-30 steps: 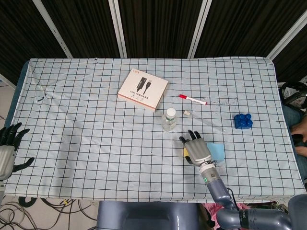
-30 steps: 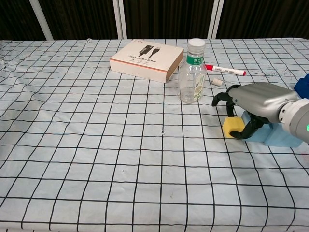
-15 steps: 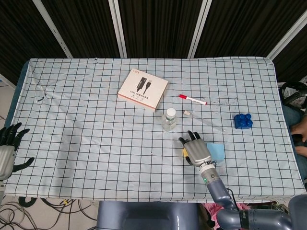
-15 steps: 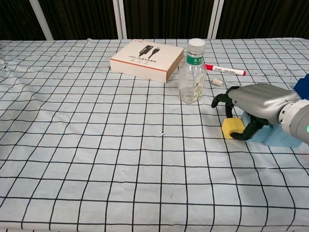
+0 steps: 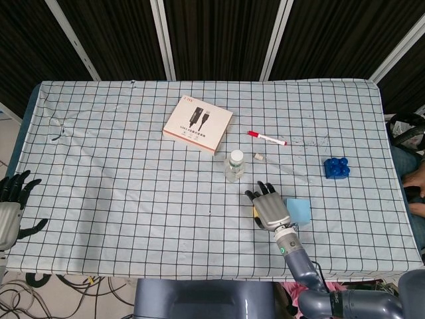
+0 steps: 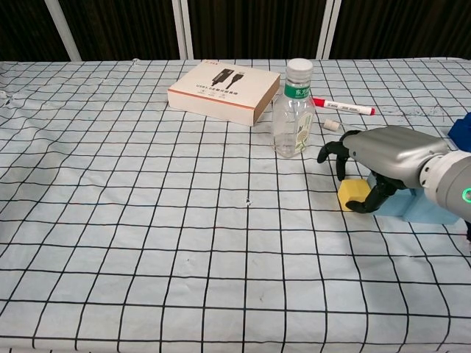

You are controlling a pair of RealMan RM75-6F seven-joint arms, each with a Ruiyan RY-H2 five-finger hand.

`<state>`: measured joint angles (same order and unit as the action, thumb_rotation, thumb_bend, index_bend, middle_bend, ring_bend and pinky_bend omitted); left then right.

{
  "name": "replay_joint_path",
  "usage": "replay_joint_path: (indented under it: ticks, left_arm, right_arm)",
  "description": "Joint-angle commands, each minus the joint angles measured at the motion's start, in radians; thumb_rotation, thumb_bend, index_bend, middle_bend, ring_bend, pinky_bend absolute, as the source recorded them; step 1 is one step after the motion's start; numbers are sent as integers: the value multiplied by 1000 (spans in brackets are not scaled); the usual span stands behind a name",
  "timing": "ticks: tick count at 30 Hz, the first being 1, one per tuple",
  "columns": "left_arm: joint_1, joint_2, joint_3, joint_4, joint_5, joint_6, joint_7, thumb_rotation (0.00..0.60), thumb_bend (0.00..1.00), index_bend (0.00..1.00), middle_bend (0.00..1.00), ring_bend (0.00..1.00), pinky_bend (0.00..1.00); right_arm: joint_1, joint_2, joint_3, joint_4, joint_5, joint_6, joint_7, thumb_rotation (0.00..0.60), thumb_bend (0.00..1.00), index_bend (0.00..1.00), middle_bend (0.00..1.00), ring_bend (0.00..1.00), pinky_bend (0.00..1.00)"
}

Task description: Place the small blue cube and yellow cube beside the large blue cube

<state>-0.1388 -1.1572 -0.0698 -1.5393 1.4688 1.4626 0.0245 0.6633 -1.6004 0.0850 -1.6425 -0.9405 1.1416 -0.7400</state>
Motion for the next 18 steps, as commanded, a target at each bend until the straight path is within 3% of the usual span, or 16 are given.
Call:
replay_joint_path:
  ticks: [1, 18]
  left_arm:
    - [0, 1, 1, 0, 1, 0, -1, 600, 151, 173, 35, 0, 0]
    - [0, 1, 0, -1, -2, -1, 1, 600, 151, 172, 35, 0, 0]
  right_arm:
    - [1, -2, 0, 0, 0, -1, -2, 600, 260, 201, 328, 53, 106]
    - [-5, -6, 3, -14, -20, 11, 9, 600, 260, 201, 328, 53, 106]
